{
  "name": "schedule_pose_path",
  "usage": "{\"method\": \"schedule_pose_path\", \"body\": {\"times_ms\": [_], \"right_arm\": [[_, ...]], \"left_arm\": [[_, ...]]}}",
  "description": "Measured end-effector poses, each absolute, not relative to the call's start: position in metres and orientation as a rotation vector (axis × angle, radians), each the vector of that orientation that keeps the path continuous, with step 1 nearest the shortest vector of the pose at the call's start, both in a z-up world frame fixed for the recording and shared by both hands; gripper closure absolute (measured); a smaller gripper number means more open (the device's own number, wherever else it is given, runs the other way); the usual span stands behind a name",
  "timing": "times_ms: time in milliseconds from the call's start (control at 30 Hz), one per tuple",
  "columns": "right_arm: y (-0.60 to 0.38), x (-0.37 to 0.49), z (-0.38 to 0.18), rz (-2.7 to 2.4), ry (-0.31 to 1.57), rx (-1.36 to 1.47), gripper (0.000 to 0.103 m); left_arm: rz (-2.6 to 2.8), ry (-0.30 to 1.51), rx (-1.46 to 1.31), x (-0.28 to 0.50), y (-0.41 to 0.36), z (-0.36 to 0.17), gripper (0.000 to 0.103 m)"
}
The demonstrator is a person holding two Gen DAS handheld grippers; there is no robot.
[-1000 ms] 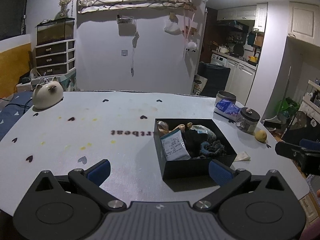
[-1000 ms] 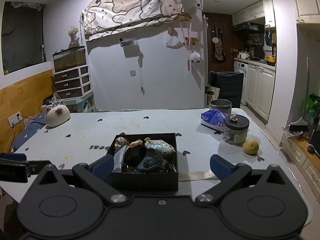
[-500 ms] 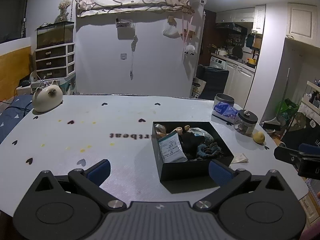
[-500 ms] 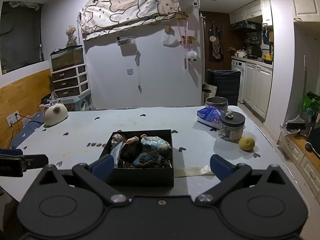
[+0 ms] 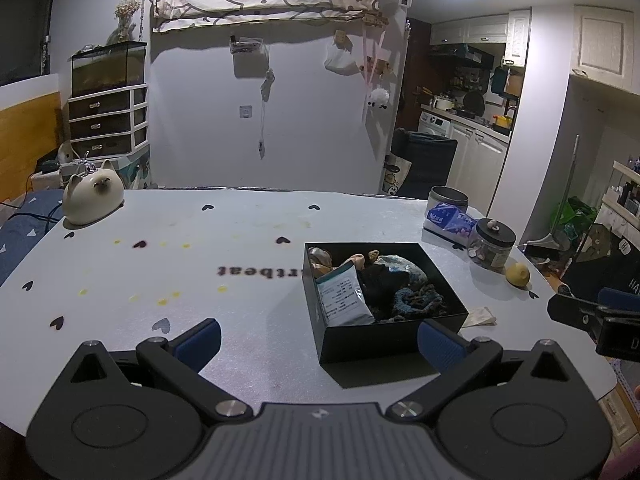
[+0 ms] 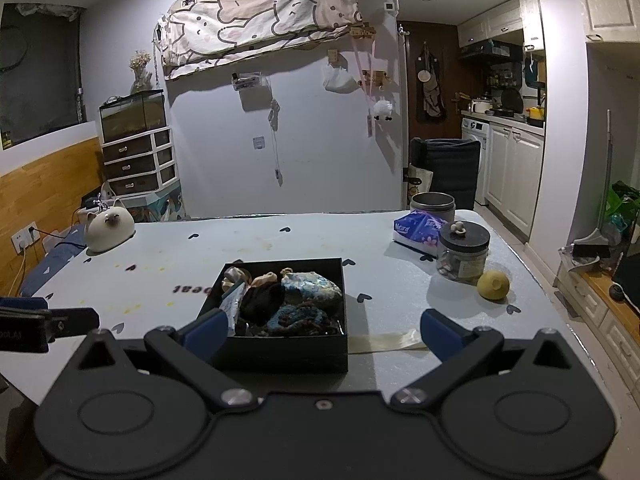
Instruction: Organize soft objects
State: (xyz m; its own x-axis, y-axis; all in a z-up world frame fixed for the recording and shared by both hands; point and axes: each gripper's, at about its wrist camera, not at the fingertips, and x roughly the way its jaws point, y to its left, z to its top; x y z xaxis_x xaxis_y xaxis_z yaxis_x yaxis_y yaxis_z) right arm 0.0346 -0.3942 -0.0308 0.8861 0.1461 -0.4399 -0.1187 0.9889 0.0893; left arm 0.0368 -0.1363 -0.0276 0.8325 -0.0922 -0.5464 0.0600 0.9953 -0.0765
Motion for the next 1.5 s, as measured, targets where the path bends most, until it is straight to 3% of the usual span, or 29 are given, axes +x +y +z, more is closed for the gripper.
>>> {"method": "schedule_pose_path", "body": {"times_ms": [1500], "right_arm": [[-0.3886,0.0334,-0.0337,0.136,0.469,0.061,0.000]], "left_arm": [[-0.075,0.586,-0.062,0.0404,-0.1314,-0.0298,0.000]]}}
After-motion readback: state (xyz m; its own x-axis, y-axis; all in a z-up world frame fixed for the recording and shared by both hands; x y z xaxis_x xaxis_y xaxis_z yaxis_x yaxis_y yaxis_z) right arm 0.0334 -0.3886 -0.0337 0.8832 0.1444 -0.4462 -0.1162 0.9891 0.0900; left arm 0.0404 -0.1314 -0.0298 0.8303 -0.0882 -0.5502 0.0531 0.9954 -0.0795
